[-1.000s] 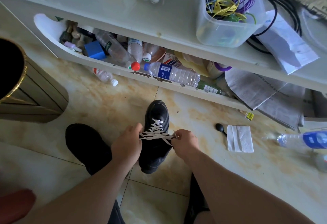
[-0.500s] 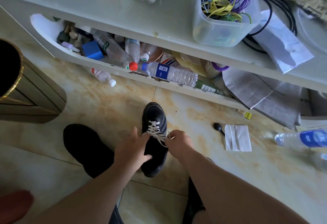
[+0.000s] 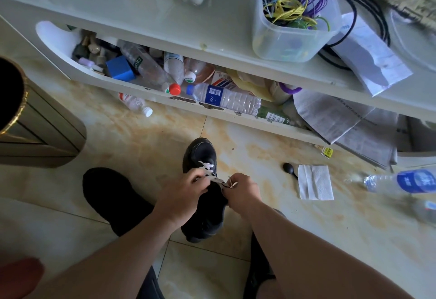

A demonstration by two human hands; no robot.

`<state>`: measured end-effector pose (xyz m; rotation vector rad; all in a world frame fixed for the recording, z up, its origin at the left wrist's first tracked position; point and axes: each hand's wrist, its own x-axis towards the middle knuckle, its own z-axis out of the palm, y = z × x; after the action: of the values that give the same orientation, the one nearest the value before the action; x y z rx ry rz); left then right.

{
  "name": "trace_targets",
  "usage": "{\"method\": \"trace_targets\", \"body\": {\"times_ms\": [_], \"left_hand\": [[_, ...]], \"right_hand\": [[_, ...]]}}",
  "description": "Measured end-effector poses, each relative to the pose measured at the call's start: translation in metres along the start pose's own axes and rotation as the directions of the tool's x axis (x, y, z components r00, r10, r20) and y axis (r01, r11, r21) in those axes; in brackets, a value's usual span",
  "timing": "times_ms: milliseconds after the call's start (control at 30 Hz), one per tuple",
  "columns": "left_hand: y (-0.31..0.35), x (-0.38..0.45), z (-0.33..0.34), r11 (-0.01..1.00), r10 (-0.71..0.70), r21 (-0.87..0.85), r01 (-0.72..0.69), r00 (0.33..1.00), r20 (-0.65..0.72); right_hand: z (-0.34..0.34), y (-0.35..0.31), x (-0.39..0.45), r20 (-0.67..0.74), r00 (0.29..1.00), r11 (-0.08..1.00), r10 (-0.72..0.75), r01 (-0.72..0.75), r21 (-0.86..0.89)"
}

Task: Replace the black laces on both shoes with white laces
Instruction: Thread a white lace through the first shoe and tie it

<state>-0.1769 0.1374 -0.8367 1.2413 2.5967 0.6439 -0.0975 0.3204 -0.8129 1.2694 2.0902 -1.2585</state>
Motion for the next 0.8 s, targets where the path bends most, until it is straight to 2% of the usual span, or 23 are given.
{"method": "trace_targets", "body": {"times_ms": [67,200,267,333,400,533,567,633,700,767,800], "left_hand": [[-0.002,-0.001,0.001,0.999,-0.007,0.036,0.005,0.998,0.058],[-0.004,-0.007,-0.007,0.985,-0.168,0.073,0.157,0.968,0.187],[-0.006,-0.009,-0.015,0.97,-0.243,0.085,0.227,0.924,0.295],[-0.011,-0.013,-0.024,0.956,-0.292,0.104,0.273,0.873,0.392],[-0.02,-0.018,-0.035,0.944,-0.327,0.12,0.306,0.839,0.434],[-0.031,-0.025,-0.046,0.913,-0.407,0.142,0.383,0.821,0.401],[-0.033,-0.026,-0.047,0.889,-0.455,0.132,0.439,0.808,0.375],[-0.035,-0.026,-0.046,0.817,-0.565,0.11,0.565,0.75,0.345],[-0.034,-0.023,-0.042,0.764,-0.628,0.099,0.637,0.701,0.337],[-0.027,-0.017,-0.04,0.747,-0.641,0.027,0.664,0.709,0.295],[-0.02,-0.012,-0.039,0.769,-0.614,-0.007,0.639,0.742,0.269]], "right_hand": [[-0.004,0.002,0.0,0.026,1.0,1.0,-0.003,0.003,0.006],[-0.007,0.006,0.001,0.12,0.992,0.999,-0.026,0.029,-0.02],[-0.008,0.009,0.001,0.113,0.993,1.0,-0.022,0.023,-0.006],[-0.01,0.011,0.0,0.109,0.994,0.993,0.005,-0.018,0.118],[-0.014,0.014,0.001,0.092,0.994,0.96,0.051,-0.074,0.271],[-0.023,0.02,0.012,0.005,0.989,0.938,0.146,-0.14,0.317],[-0.026,0.019,0.014,0.013,0.981,0.897,0.195,-0.184,0.403],[-0.032,0.014,0.018,0.03,0.951,0.745,0.308,-0.261,0.614],[-0.037,0.002,0.016,0.046,0.926,0.602,0.374,-0.28,0.748],[-0.035,-0.011,0.014,0.075,0.927,0.531,0.369,-0.276,0.801],[-0.033,-0.017,0.014,0.091,0.932,0.515,0.35,-0.272,0.813]]}}
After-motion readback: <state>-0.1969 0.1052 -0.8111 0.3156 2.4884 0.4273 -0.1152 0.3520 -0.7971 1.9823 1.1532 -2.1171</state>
